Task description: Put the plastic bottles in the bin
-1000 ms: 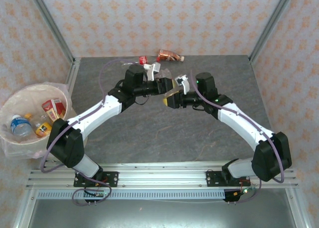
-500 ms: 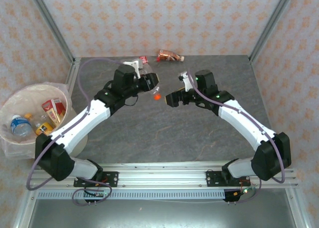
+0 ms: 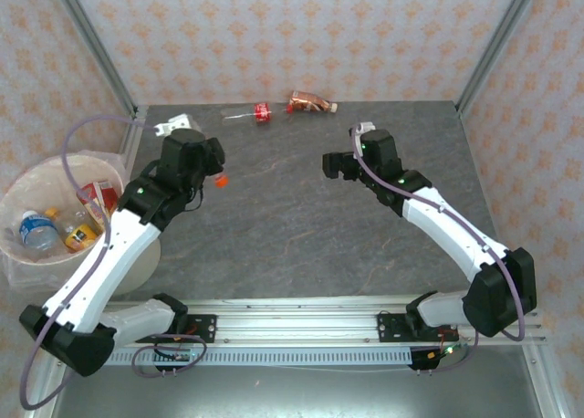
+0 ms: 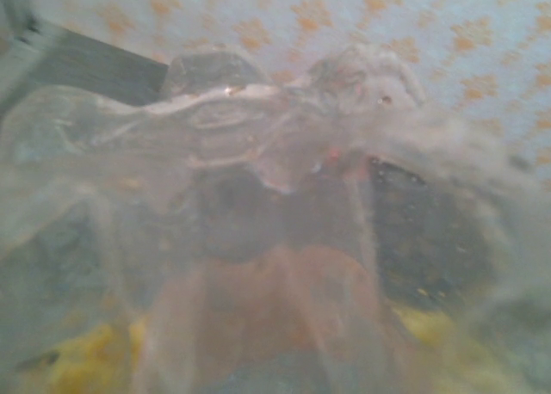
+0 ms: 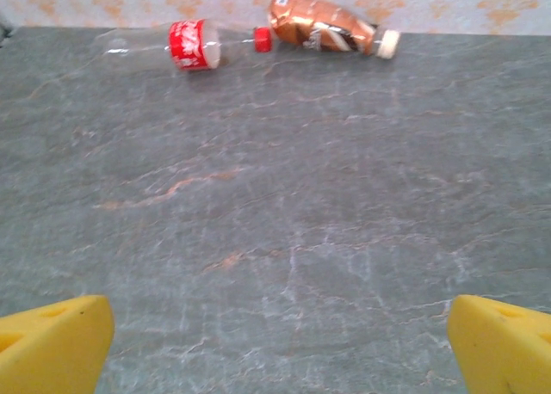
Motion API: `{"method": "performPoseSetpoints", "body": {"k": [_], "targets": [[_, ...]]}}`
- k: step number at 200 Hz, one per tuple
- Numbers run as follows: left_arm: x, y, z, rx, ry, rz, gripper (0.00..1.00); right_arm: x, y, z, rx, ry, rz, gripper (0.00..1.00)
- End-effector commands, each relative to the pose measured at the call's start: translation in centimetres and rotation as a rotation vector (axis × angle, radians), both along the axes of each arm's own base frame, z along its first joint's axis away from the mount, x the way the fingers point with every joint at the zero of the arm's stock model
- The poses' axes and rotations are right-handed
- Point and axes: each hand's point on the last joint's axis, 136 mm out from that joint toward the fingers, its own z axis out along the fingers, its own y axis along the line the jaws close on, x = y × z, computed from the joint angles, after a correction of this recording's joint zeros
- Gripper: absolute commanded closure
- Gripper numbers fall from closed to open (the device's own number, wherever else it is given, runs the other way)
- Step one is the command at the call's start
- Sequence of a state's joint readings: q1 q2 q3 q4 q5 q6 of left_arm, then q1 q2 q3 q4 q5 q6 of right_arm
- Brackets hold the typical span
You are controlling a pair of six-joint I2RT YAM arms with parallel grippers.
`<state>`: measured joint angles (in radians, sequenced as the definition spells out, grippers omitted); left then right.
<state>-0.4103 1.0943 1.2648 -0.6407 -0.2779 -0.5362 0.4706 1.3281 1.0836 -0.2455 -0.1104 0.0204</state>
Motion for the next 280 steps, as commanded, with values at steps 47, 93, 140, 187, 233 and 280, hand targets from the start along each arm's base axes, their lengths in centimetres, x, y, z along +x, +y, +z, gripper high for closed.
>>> {"method": "performPoseSetpoints", "body": {"k": [47,93,140,187,233,280], "targets": [[-8.0,14.3,5.2,0.348,0.005,0.492,0.61,1.2,-1.5,0.3,-0.005,-0.032,-0.121,0.01],[-9.8,18.0,5.3,0.142,-0.092,0.569,0.61,1.6,-1.2,0.3,0.007,-0.022,-0.128,0.01],[-7.4,17.2,5.7,-0.079,-0.214,0.473,0.61,1.7,-1.2,-0.1,0.009,-0.001,-0.141,0.01],[-9.3,19.7,7.5,-0.051,-0.26,0.614,0.6,1.6,-1.5,-0.4,-0.009,0.009,-0.152,0.01],[-12.6,23.6,9.0,0.052,-0.283,0.852,0.6,2.0,-1.2,-0.4,-0.003,0.017,-0.149,0.01],[-13.4,27.5,6.3,-0.149,-0.362,0.985,0.62,2.4,-0.8,-0.4,0.0,0.029,-0.142,0.01]]}}
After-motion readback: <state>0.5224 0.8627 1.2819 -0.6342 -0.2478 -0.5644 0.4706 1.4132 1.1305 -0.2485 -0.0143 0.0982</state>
